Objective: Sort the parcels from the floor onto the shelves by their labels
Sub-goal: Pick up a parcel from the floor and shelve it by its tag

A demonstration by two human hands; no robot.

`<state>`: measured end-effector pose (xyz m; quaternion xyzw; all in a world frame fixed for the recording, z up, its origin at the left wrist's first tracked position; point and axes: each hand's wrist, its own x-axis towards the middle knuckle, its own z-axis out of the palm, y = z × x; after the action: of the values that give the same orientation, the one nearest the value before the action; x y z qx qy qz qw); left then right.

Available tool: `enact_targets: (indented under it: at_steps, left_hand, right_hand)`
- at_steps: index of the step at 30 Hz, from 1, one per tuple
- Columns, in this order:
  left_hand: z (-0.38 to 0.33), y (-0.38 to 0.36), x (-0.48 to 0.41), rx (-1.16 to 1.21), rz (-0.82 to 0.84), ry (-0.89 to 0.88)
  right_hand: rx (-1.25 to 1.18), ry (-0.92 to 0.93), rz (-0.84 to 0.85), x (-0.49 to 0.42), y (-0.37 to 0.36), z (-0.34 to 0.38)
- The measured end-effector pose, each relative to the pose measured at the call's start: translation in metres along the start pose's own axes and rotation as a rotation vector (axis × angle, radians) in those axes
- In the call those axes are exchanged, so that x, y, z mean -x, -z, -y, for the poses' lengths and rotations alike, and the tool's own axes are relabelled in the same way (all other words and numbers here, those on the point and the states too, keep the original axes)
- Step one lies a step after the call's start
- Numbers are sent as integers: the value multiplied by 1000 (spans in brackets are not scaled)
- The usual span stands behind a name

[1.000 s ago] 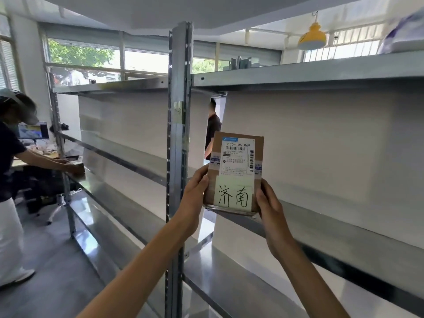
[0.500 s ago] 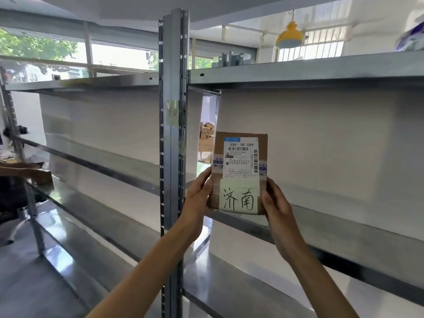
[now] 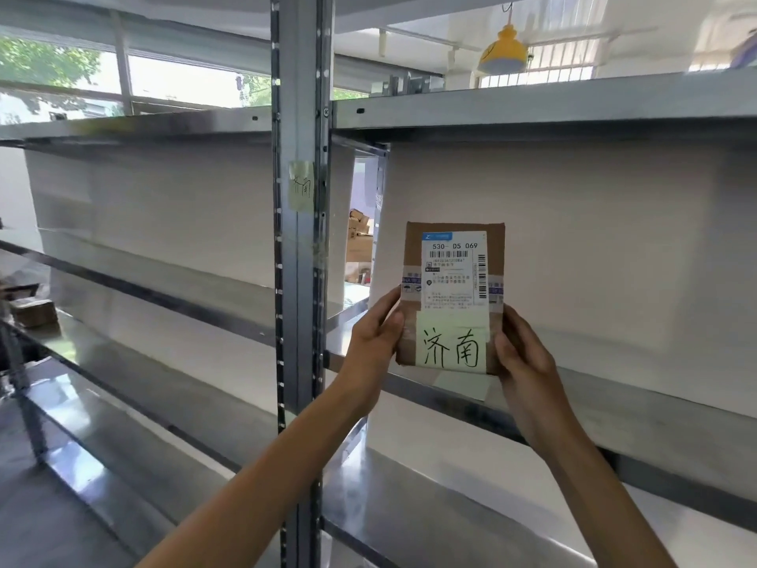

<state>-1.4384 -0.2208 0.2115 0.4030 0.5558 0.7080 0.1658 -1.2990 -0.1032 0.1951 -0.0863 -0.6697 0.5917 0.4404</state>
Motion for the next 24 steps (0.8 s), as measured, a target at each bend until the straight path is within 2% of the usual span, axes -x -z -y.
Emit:
enact_targets:
  at_steps: [12, 24]
  left_hand:
    - [-14, 48, -11, 59, 145, 24]
    - [-19, 82, -3, 94, 218, 51]
  right_hand:
    - [-21, 5, -123, 5, -49, 4]
    - [-1, -13, -237, 28, -90, 17]
